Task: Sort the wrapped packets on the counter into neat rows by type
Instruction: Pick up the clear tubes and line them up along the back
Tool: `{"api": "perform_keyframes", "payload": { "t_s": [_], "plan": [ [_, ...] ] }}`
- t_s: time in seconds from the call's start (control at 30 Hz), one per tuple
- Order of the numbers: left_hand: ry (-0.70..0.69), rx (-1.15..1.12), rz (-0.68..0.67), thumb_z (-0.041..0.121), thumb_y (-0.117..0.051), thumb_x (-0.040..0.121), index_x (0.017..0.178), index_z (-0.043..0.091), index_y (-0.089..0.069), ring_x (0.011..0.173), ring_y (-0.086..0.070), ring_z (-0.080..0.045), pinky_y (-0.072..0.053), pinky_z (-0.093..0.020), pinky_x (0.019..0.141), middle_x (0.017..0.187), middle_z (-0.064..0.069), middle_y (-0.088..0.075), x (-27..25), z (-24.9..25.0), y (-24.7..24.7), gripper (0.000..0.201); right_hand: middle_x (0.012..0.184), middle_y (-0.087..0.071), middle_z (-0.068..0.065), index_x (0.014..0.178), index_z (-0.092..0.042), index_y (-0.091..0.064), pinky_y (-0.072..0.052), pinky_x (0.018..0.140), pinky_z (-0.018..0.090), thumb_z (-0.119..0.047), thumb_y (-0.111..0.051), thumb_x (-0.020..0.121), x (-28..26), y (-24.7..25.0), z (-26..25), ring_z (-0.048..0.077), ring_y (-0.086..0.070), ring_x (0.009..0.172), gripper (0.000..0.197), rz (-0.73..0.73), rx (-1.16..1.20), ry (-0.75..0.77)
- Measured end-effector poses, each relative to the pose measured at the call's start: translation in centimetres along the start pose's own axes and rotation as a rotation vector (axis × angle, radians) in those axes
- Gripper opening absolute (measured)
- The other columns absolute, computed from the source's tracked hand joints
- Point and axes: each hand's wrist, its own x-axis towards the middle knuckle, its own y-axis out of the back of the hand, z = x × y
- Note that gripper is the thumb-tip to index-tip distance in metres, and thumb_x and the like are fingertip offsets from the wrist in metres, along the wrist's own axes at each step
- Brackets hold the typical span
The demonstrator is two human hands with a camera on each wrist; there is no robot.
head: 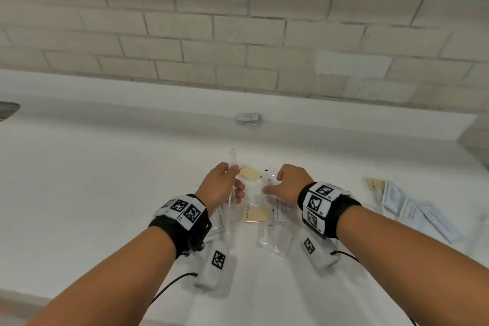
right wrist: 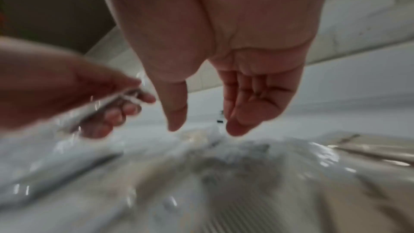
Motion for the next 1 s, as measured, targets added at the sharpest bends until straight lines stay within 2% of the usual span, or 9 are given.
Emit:
{"api": "perform_keyframes", "payload": {
  "t_s": [0.1, 0.23, 0.33, 0.4, 0.53, 0.67, 0.77, 0.9, 1.0],
  "plan": [
    [0.021, 0.07, -0.03, 0.03, -0.048, 0.097, 0.106, 0.007, -0.048, 0.06, -0.051, -0.022, -0.045, -0.033, 0.058, 0.078, -0.012, -0.055, 0.2, -0.6, -1.3, 0.025, 0.063, -0.05, -0.002, 0.064, -0.015, -0.05, -0.034, 0.046, 0.025, -0.046, -0.073, 0.074, -0.2, -1.8, 1.1, 0.016, -0.049, 0.056, 0.04, -0.101, -0.077, -0.091],
    [-0.003, 0.221, -0.008, 0.027, -0.062, 0.088, 0.105, 0.006, -0.05, 0.061, -0.05, -0.02, -0.044, -0.031, 0.057, 0.078, -0.009, -0.058, 0.8, -2.2, -2.3, 0.029, 0.099, -0.072, 0.009, 0.098, -0.005, -0.07, -0.052, 0.072, 0.027, -0.02, -0.067, 0.083, 0.5, -2.9, 1.4, 0.024, -0.068, 0.092, 0.022, -0.054, 0.098, -0.136],
    [-0.042, 0.51, 0.074, 0.034, -0.066, 0.08, 0.102, 0.009, -0.053, 0.075, -0.056, -0.024, -0.047, -0.036, 0.071, 0.087, -0.007, -0.06, 1.8, -2.8, -3.2, 0.036, 0.101, -0.073, 0.012, 0.101, -0.002, -0.072, -0.053, 0.075, 0.029, -0.012, -0.062, 0.084, -0.2, -3.0, 1.5, 0.025, -0.069, 0.095, 0.022, -0.052, 0.156, -0.108],
    [-0.092, 0.809, 0.115, 0.046, -0.063, 0.083, 0.102, 0.009, -0.056, 0.089, -0.057, -0.023, -0.043, -0.03, 0.074, 0.094, -0.003, -0.058, 2.5, -2.5, -4.3, 0.042, 0.097, -0.072, 0.009, 0.1, -0.003, -0.072, -0.054, 0.077, 0.031, -0.007, -0.061, 0.083, -0.8, -3.1, 1.9, 0.026, -0.068, 0.094, 0.021, -0.042, 0.215, -0.058],
    [-0.109, 1.069, 0.053, 0.048, -0.064, 0.081, 0.069, 0.01, -0.056, 0.061, -0.056, -0.019, -0.04, -0.024, 0.053, 0.065, -0.001, -0.056, 4.1, -1.6, -6.3, 0.041, 0.092, -0.064, 0.005, 0.098, -0.01, -0.069, -0.056, 0.083, 0.034, 0.001, -0.063, 0.077, -2.0, -3.0, 3.1, 0.025, -0.065, 0.093, 0.024, -0.038, 0.311, 0.025],
    [-0.083, 1.09, 0.064, 0.023, -0.064, 0.082, 0.06, 0.011, -0.049, 0.052, -0.05, -0.017, -0.039, -0.02, 0.048, 0.061, -0.002, -0.052, 5.2, -0.6, -6.8, 0.029, 0.086, -0.06, 0.0, 0.101, -0.009, -0.066, -0.055, 0.07, 0.03, 0.012, -0.064, 0.072, -2.6, -2.9, 4.9, 0.016, -0.058, 0.08, 0.035, -0.078, 0.44, 0.046],
    [-0.113, 0.985, 0.06, 0.024, -0.058, 0.086, 0.083, 0.008, -0.051, 0.078, -0.056, -0.025, -0.041, -0.026, 0.063, 0.081, -0.003, -0.053, 5.9, 0.0, -7.1, 0.018, 0.091, -0.057, 0.0, 0.103, -0.007, -0.066, -0.054, 0.072, 0.032, 0.016, -0.062, 0.072, -3.1, -2.7, 6.4, 0.013, -0.055, 0.079, 0.039, -0.031, 0.516, 0.043],
    [-0.388, 0.636, 0.12, 0.026, -0.06, 0.087, 0.087, 0.013, -0.048, 0.079, -0.054, -0.022, -0.036, -0.027, 0.066, 0.078, 0.003, -0.054, 5.4, 1.3, -8.2, 0.017, 0.098, -0.06, -0.003, 0.103, -0.012, -0.067, -0.046, 0.074, 0.013, -0.003, -0.069, 0.077, -3.6, -1.2, 8.2, 0.009, -0.055, 0.087, 0.028, 0.109, 0.462, 0.131],
    [-0.577, 0.409, 0.155, 0.029, -0.063, 0.088, 0.09, 0.016, -0.054, 0.076, -0.057, -0.016, -0.041, -0.025, 0.066, 0.086, 0.003, -0.061, 4.2, 3.4, -9.4, 0.017, 0.092, -0.061, -0.005, 0.095, -0.016, -0.065, -0.048, 0.074, 0.023, -0.017, -0.064, 0.082, -3.8, 1.3, 10.4, 0.012, -0.057, 0.082, 0.012, 0.355, 0.4, -0.006]
  ]
}}
